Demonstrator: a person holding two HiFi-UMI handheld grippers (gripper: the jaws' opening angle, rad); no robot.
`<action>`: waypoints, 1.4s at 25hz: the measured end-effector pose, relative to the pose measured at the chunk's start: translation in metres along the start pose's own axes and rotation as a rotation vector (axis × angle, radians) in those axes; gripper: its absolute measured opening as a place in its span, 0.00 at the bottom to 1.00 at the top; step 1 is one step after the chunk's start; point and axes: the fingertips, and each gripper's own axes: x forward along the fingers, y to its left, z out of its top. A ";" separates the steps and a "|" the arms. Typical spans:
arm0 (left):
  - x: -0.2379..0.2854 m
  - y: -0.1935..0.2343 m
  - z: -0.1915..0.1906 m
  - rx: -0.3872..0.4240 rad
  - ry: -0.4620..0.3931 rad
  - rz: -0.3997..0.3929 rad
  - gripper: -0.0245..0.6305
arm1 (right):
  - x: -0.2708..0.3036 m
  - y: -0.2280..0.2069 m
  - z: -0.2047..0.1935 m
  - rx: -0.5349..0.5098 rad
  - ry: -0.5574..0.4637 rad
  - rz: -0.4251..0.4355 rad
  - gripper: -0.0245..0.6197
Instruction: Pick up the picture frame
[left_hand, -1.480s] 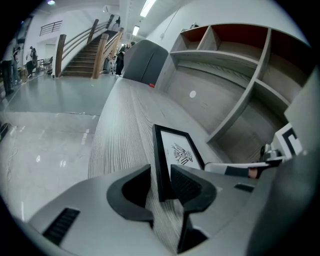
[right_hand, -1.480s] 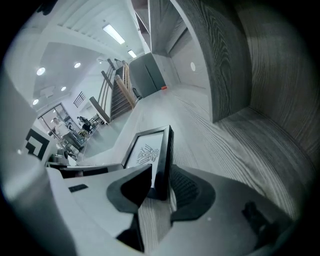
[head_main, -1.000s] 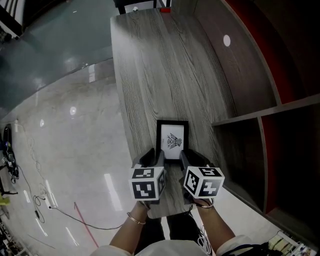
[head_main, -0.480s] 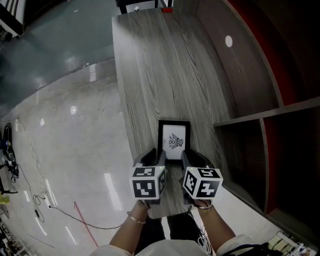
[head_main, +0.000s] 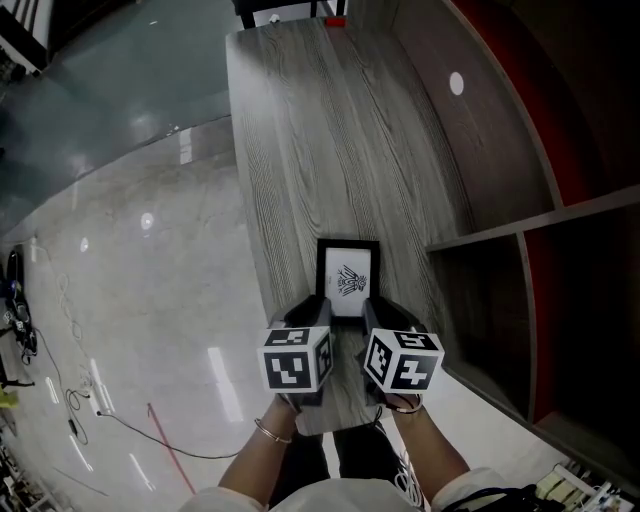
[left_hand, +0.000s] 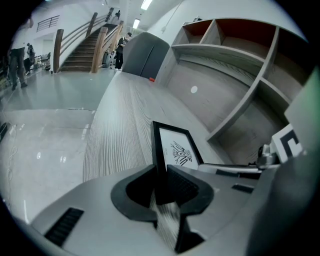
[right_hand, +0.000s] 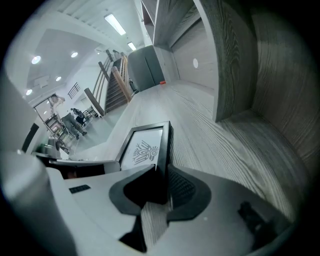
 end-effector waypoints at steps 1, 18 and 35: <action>-0.001 0.000 0.000 0.003 0.001 0.004 0.16 | -0.001 0.000 0.000 -0.002 0.000 -0.003 0.18; -0.020 -0.003 0.005 0.029 -0.043 0.012 0.16 | -0.017 0.010 0.005 -0.003 -0.049 -0.006 0.17; -0.082 -0.029 0.021 0.071 -0.140 -0.026 0.16 | -0.079 0.035 0.021 -0.010 -0.150 -0.008 0.17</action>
